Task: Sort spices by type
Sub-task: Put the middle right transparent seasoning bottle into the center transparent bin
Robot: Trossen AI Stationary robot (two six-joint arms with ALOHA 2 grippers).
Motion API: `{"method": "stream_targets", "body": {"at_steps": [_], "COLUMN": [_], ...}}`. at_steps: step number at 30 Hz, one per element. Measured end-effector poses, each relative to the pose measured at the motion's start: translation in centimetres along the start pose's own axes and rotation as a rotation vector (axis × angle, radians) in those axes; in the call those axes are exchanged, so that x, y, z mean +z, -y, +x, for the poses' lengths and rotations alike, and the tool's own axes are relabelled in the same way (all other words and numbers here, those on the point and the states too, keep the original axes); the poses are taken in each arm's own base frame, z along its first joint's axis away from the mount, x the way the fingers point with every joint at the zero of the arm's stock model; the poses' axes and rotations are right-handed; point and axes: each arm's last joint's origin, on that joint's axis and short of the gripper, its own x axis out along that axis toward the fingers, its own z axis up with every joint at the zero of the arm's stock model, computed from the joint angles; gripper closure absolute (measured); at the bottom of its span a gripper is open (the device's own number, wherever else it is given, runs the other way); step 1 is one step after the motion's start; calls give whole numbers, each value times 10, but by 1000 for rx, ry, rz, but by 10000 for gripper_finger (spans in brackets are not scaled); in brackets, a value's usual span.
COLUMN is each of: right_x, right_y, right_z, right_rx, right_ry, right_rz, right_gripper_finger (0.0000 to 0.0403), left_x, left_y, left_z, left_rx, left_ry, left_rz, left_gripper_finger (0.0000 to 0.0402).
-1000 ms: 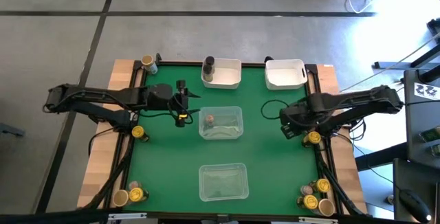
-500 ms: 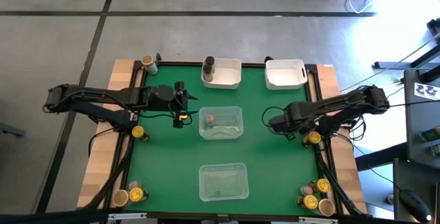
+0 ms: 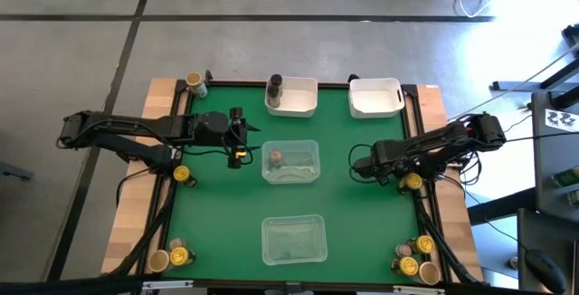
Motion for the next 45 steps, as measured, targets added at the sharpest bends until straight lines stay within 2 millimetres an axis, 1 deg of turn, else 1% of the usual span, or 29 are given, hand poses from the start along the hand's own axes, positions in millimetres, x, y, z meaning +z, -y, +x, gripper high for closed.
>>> {"method": "stream_targets", "body": {"at_steps": [7, 13, 33, 36, 45], "right_x": [-1, 1, 2, 2, 4], "right_y": [3, 1, -2, -3, -8], "right_z": [12, 12, 16, 13, -3], "right_rx": [-52, -39, -8, 4, 76], "right_ry": [-2, 42, 58, 55, 76], "right_rz": [18, 19, -5, -13, -68], "right_gripper_finger": [382, 381, 382, 382, 382], "left_x": [0, 0, 0, 0, 0], "left_y": [0, 0, 0, 0, 0], "left_z": [0, 0, 0, 0, 0], "left_rx": [0, 0, -1, -1, 0], "left_ry": [0, 0, -1, -1, 0], "left_rz": [0, 0, -16, -15, -15], "left_gripper_finger": [171, 171, 171, 171, 171]}}
